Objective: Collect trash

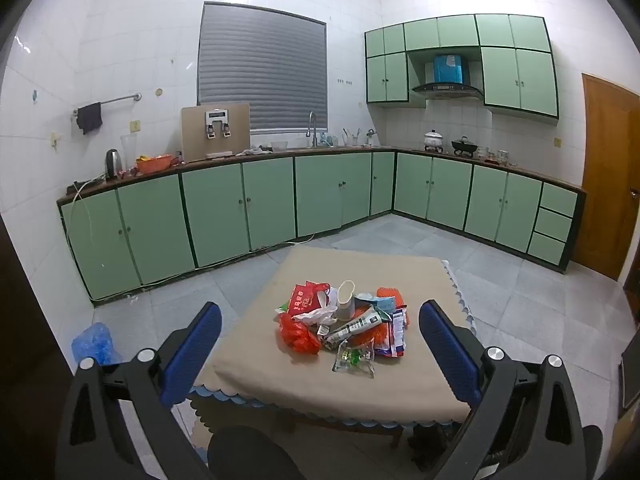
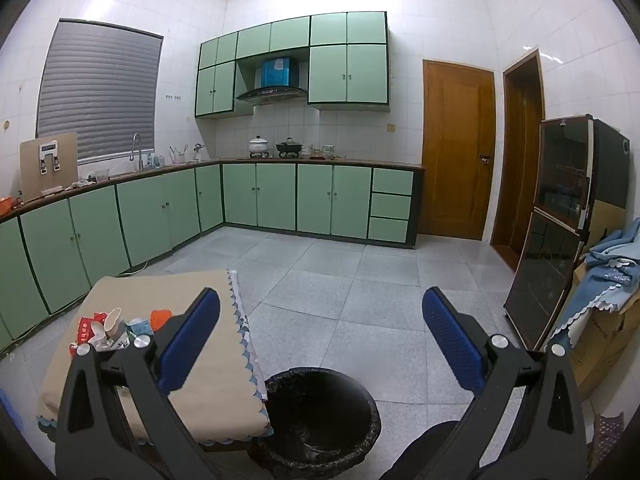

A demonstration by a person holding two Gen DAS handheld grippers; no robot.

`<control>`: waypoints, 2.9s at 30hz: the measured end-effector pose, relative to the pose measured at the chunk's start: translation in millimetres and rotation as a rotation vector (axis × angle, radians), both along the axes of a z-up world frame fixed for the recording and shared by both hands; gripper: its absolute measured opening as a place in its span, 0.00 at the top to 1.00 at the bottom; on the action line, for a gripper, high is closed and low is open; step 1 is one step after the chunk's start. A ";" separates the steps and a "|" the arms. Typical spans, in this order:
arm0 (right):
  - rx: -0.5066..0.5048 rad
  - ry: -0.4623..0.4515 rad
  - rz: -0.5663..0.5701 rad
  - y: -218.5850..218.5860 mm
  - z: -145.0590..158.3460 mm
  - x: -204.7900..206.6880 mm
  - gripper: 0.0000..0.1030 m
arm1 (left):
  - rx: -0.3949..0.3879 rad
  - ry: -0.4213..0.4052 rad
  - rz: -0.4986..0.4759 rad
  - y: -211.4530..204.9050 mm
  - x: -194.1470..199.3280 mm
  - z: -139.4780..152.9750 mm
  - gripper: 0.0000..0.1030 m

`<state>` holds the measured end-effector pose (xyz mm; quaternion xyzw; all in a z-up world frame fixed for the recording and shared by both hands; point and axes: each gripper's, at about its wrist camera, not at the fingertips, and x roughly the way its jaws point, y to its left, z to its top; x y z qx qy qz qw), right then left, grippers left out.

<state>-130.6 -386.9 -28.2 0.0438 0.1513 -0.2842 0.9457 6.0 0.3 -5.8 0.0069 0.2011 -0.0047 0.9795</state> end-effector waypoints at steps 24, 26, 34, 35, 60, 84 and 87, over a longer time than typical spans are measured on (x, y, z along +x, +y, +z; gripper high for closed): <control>0.000 0.005 0.003 -4.1 0.2 -1.1 0.05 | 0.006 -0.001 -0.005 -3.7 -0.4 -2.6 0.06; 0.002 0.006 0.004 -4.3 0.4 -1.1 0.05 | 0.007 0.000 -0.006 -4.6 -0.2 -3.2 0.06; 0.001 0.005 0.003 -3.9 1.6 -1.5 0.05 | 0.008 -0.001 -0.008 -5.4 -0.4 -3.4 0.06; 0.001 0.006 0.004 -4.1 1.8 -1.5 0.05 | 0.006 -0.001 -0.008 -5.0 -0.1 -3.5 0.06; 0.003 0.012 0.003 -6.5 -0.4 0.8 0.05 | 0.005 0.007 -0.012 -6.7 -0.5 -3.7 0.06; -0.020 0.035 0.057 -1.7 -13.8 17.4 0.05 | 0.033 0.029 -0.063 -8.0 11.1 -17.3 0.06; -0.012 0.059 0.130 2.3 -20.2 26.9 0.05 | 0.059 -0.003 -0.046 -5.3 11.1 -24.0 0.06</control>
